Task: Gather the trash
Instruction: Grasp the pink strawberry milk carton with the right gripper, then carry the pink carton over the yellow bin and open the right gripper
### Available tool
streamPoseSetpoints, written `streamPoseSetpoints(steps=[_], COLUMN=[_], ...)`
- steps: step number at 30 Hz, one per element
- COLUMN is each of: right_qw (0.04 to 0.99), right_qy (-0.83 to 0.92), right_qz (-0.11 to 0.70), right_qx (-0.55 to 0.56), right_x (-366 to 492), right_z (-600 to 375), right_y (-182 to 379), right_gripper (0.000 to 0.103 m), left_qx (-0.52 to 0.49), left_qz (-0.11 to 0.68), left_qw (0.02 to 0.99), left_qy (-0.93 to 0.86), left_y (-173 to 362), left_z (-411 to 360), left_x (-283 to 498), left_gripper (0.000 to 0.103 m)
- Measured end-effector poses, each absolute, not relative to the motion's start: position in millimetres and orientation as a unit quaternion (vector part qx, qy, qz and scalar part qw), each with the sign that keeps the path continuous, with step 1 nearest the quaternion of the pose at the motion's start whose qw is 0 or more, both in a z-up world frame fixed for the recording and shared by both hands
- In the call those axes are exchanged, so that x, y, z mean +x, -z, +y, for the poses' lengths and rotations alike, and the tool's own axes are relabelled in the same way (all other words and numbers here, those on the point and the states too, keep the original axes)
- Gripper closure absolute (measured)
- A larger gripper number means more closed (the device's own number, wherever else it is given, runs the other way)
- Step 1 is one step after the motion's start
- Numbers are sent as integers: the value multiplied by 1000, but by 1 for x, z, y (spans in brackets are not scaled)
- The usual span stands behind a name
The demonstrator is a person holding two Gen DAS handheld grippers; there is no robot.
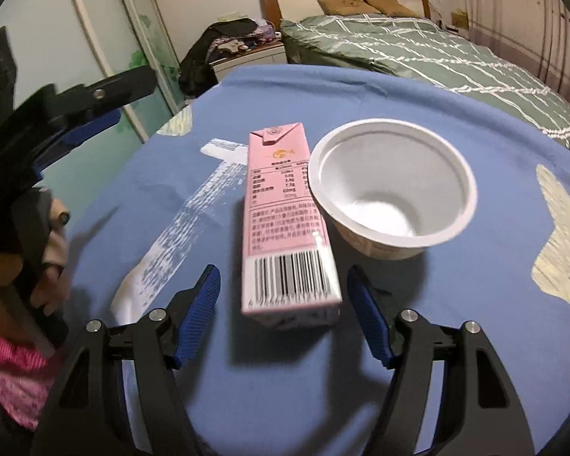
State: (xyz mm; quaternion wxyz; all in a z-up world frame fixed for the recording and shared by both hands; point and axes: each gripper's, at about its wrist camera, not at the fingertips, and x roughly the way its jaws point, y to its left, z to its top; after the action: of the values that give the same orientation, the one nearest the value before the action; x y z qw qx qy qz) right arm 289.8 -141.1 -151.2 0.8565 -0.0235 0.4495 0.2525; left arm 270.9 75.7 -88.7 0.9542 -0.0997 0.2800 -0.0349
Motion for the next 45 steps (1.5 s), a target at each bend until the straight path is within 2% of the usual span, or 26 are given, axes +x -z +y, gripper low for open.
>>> streamPoseSetpoints(steps=[2, 4, 5, 6, 18, 25, 36, 45], right_qw=[859, 865, 867, 868, 863, 872, 912, 912], right_qy=[-247, -242, -240, -238, -284, -284, -111, 72], right_qz=[448, 439, 436, 435, 415, 399, 383, 381], right_qx=[-19, -20, -25, -28, -44, -23, 94, 138], right_x=[293, 296, 296, 297, 245, 184, 134, 140], right_z=[-138, -136, -135, -135, -145, -198, -353, -467], right_y=[155, 158, 158, 159, 134, 120, 118, 136], right_gripper=[37, 43, 56, 62, 64, 64, 64, 64], left_qx=[-100, -98, -97, -94, -88, -78, -59, -47], left_qz=[278, 276, 275, 274, 285, 285, 291, 292], left_qw=[955, 955, 956, 957, 955, 955, 955, 955], left_qy=[34, 34, 33, 29, 11, 13, 18, 23], left_y=[89, 88, 88, 88, 93, 93, 98, 100], left_z=[74, 72, 72, 71, 70, 63, 53, 46], left_x=[271, 272, 272, 272, 275, 274, 274, 273], left_gripper=[5, 5, 5, 5, 5, 5, 5, 5])
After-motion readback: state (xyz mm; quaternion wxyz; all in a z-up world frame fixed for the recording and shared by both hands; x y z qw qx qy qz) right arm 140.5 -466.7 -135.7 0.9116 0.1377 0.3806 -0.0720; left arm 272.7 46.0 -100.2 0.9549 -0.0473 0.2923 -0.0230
